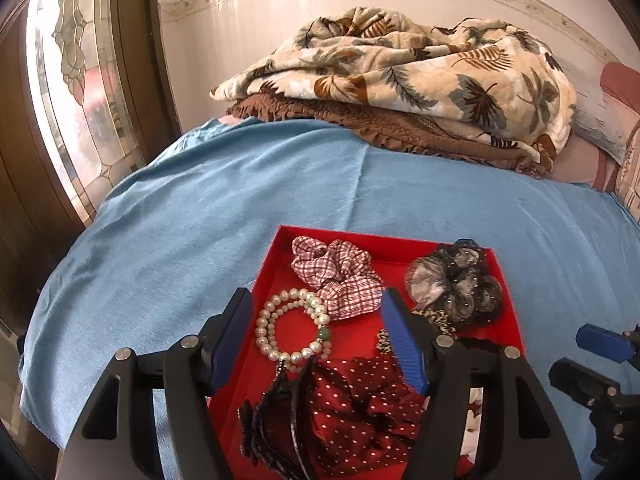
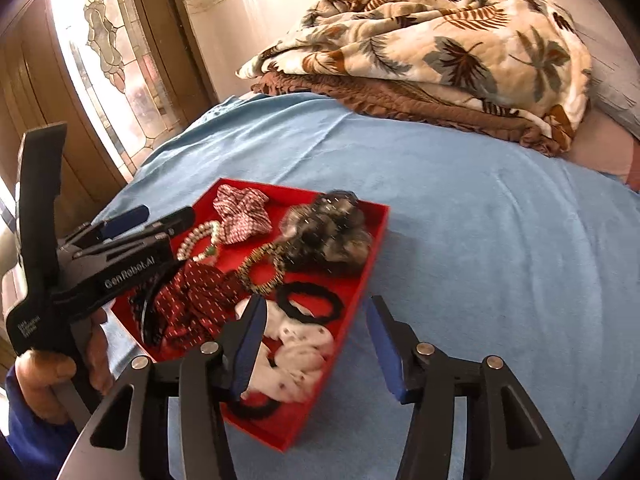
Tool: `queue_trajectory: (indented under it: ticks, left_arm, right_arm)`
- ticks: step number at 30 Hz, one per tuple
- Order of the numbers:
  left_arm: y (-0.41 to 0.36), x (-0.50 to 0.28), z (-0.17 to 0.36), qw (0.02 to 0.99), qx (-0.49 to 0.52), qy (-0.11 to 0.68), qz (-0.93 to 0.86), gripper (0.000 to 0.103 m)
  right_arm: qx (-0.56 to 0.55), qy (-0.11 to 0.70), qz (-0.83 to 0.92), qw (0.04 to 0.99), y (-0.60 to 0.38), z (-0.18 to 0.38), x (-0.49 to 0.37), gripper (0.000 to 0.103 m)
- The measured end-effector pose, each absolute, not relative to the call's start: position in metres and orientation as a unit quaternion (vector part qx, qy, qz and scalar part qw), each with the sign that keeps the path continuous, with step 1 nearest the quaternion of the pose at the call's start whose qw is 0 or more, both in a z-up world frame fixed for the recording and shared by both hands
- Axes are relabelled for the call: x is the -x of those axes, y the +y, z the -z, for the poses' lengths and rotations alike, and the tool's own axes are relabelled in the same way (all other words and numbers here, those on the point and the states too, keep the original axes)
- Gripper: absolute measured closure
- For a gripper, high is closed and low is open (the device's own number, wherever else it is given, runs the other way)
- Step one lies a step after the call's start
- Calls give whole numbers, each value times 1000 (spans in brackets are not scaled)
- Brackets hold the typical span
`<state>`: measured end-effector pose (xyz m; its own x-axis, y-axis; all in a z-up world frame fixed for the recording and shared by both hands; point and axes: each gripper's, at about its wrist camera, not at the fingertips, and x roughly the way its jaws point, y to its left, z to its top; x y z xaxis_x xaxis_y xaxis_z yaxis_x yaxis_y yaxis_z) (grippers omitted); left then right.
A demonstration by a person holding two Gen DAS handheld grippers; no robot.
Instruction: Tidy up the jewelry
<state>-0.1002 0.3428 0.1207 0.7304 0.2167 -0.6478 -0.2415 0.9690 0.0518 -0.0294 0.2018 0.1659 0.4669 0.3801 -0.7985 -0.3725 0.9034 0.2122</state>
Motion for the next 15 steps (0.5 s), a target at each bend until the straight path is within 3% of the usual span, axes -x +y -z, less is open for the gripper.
queue_trajectory:
  ticks: [10, 15]
  left_arm:
    - [315, 134, -136, 947, -30, 265, -178, 10]
    - [305, 162, -144, 953, -49, 214, -207, 2]
  right_arm:
    - [-1, 476, -195, 858, 178, -153, 58, 38]
    - [-13, 489, -185, 852, 164, -143, 67, 37]
